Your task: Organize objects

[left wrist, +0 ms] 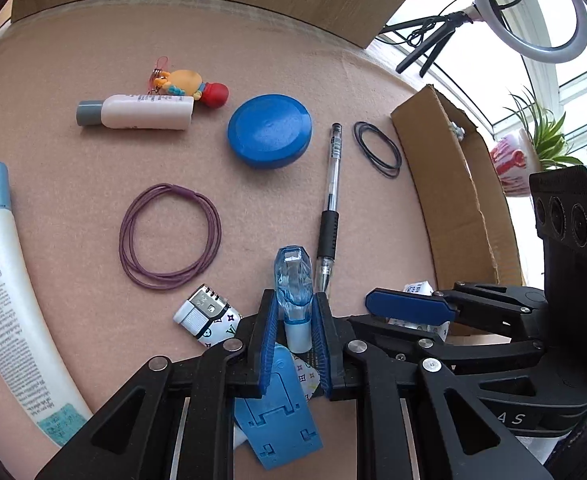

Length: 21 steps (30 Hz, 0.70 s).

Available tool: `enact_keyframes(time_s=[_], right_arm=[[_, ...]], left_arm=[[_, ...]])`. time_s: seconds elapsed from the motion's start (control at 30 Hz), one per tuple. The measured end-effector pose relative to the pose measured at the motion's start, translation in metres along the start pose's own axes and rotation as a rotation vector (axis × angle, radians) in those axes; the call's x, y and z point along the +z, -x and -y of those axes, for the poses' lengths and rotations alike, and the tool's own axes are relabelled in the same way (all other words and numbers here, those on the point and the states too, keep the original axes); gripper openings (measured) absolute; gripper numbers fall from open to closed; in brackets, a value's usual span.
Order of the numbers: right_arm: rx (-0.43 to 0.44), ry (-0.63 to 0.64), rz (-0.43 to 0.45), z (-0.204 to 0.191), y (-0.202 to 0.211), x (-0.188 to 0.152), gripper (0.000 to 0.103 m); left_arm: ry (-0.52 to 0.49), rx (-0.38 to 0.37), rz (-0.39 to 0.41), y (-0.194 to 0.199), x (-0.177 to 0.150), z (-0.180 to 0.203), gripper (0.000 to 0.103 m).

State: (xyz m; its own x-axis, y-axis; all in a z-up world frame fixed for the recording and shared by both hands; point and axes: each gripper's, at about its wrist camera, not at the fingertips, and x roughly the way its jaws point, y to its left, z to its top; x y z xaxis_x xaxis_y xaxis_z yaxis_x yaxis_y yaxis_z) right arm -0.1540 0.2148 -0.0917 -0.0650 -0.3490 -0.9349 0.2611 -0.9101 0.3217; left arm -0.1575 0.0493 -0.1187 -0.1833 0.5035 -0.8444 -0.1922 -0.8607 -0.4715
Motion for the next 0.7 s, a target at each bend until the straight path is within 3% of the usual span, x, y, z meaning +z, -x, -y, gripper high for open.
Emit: enact_keyframes(time_s=[0.13, 0.3, 0.5, 0.6, 0.7], right_arm=[[-0.02, 0.034, 0.026, -0.002, 0.007, -0.025, 0.031], [-0.019, 0.065, 0.046, -0.001, 0.012, -0.049, 0.031], [-0.103, 0.07, 0.077, 0.008, 0.025, -0.059, 0.03], [-0.033, 0.012, 0.119, 0.018, 0.043, -0.061, 0.03], [0.028, -0.019, 0.145, 0.015, 0.056, -0.065, 0.03]], left_arm=[[-0.051, 0.036, 0.004, 0.005, -0.02, 0.008, 0.019], [-0.041, 0.033, 0.013, 0.014, -0.037, 0.004, 0.019], [-0.015, 0.031, 0.068, 0.041, -0.04, -0.005, 0.024], [-0.01, 0.048, 0.105, 0.059, -0.046, -0.006, 0.039], [-0.021, 0.051, 0.117, 0.072, -0.062, -0.002, 0.04]])
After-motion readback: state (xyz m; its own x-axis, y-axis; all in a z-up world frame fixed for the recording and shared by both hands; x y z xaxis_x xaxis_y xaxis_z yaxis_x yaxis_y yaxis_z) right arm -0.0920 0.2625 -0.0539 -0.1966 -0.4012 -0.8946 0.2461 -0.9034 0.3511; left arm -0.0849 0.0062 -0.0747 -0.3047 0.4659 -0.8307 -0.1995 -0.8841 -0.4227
